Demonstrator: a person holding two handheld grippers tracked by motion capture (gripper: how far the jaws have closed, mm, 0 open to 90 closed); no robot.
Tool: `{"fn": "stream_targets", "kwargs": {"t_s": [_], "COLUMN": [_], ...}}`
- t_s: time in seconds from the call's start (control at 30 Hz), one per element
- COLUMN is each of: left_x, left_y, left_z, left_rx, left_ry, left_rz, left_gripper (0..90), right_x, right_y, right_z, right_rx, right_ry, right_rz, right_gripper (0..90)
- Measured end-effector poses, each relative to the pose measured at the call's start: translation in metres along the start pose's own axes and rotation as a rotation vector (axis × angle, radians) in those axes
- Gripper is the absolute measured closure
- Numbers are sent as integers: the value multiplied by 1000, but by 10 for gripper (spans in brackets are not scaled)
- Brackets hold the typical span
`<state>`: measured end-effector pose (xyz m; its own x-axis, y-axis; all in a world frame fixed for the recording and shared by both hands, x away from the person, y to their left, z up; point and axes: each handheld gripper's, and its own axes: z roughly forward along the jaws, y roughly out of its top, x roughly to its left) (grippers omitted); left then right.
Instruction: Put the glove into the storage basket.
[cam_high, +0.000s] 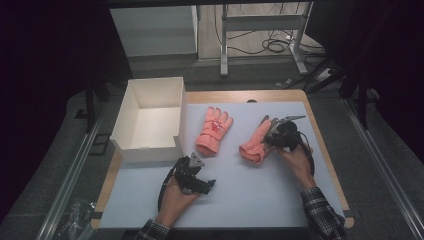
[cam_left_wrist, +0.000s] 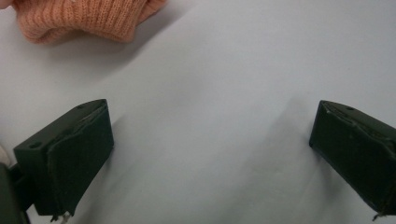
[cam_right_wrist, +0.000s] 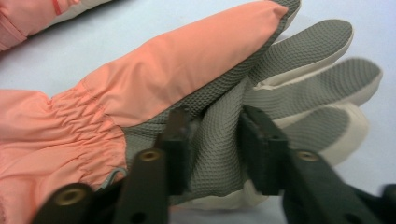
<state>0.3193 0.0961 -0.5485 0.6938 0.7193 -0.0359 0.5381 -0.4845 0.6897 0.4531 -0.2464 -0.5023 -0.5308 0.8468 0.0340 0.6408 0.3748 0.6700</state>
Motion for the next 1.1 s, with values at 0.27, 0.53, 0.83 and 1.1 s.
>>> {"fn": "stream_targets", "kwargs": {"t_s": [0.27,0.53,0.83,1.1], "left_x": [0,0,1,1], "left_y": [0,0,0,0], "left_z": [0,0,0,0], "left_rx": [-1,-1,3,4], "left_ry": [0,0,1,1], "left_rz": [-1,-1,9,8], "left_gripper": [0,0,0,0], "right_x": [3,1,9,16], "right_y": [0,2,0,-4], "right_z": [-3,-18,-43,-60], "right_rx": [-14,-50,-74,-80], "right_ry": [-5,54,129,214], "right_rz": [-9,12,-19,-42], "right_gripper": [844,856,859,858]}}
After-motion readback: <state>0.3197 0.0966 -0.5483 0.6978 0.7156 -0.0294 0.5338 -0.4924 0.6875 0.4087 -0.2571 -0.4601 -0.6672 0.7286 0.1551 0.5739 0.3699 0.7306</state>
